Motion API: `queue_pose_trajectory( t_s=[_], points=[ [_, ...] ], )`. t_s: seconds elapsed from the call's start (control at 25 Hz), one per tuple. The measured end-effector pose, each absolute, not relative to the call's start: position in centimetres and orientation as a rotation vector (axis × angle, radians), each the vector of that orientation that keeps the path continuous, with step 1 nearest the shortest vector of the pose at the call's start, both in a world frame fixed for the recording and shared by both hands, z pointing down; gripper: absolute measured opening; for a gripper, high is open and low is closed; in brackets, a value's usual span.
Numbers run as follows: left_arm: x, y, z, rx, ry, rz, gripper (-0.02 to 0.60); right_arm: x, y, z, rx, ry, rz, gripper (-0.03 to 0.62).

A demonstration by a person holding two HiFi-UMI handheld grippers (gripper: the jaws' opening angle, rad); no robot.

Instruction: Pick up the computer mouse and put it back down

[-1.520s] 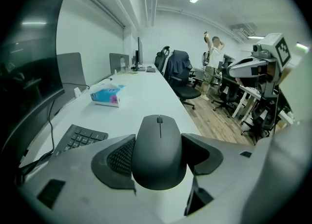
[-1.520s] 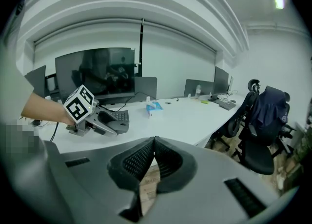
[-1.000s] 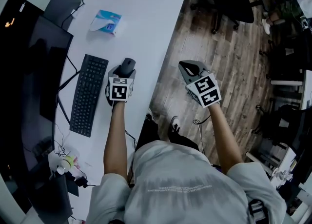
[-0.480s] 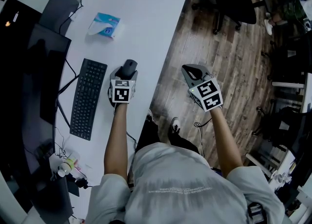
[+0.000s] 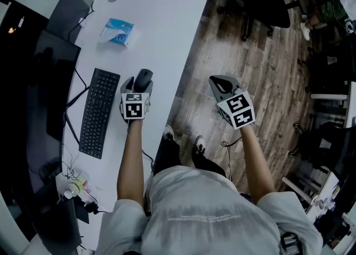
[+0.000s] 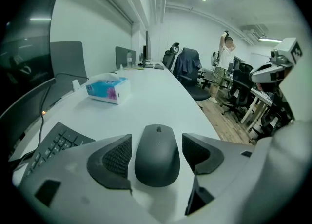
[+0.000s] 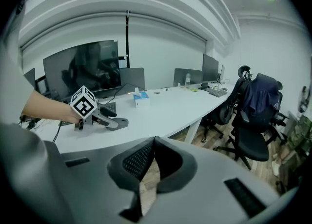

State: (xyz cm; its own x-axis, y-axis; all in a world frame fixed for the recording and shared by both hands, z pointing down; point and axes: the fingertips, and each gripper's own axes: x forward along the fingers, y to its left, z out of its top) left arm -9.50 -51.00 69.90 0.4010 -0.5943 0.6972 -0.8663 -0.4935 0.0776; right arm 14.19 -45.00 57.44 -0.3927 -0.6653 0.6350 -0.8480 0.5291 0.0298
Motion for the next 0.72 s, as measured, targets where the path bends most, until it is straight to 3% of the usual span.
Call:
queue_pose_trajectory(
  t_s=[0.52, 0.72],
  points=[
    [-9.8, -46.7, 60.8, 2.351, -1.397, 0.742, 0.298, 16.7, -41.2, 52.4, 1.315, -2.232, 0.281, 0.002],
    [-9.2, -43.7, 56.8, 2.407, -1.414, 0.706, 0.231, 17.5, -39.5, 49.6, 1.33, -2.259, 0.205, 0.002]
  ],
)
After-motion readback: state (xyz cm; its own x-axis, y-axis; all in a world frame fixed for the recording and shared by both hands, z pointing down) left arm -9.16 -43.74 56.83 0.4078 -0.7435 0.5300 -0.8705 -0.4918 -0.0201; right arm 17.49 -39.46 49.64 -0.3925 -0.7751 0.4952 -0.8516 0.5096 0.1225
